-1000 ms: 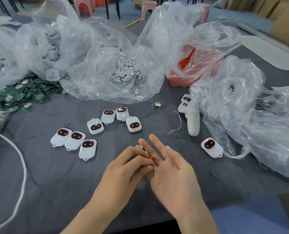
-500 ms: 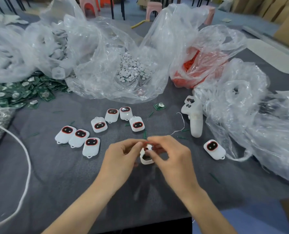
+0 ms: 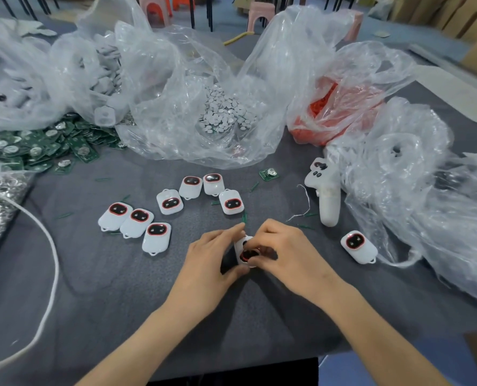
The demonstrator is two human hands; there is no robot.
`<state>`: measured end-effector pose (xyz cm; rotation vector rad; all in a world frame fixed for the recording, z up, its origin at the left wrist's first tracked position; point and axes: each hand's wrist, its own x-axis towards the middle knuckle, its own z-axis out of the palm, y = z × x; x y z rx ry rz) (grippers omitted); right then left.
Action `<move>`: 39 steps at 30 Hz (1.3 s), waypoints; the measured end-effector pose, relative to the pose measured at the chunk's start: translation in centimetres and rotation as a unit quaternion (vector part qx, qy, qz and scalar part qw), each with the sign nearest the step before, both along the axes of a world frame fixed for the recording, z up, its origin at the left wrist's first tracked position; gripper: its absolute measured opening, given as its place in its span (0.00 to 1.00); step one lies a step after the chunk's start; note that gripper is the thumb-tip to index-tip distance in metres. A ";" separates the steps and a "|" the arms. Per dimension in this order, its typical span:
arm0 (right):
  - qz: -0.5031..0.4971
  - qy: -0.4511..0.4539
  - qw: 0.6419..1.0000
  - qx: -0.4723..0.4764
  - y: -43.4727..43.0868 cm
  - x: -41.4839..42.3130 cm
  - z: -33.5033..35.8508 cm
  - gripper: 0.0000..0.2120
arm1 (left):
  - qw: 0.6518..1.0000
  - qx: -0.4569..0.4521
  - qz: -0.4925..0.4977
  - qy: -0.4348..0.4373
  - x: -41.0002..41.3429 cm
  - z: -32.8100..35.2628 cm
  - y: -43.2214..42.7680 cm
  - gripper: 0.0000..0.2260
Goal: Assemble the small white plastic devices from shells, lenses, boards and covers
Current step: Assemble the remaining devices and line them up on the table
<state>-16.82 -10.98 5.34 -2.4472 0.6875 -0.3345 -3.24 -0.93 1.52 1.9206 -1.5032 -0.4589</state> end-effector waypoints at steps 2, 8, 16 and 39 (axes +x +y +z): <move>0.018 0.019 1.000 -0.004 -0.2 0.3 0.3 0.08 | 1.000 0.001 0.007 0.013 0.2 -0.1 -0.1 0.31; 0.068 0.030 0.997 0.011 -1.1 0.7 0.9 0.08 | 0.999 0.020 0.013 0.036 0.7 -0.5 -0.1 0.29; 0.055 -0.040 0.996 0.064 -0.8 0.1 -0.4 0.06 | 0.999 0.008 0.006 0.035 0.7 -0.4 0.0 0.28; 0.085 0.016 0.996 0.022 -1.2 0.6 0.2 0.08 | 1.000 0.004 -0.001 0.023 0.6 0.1 -0.1 0.25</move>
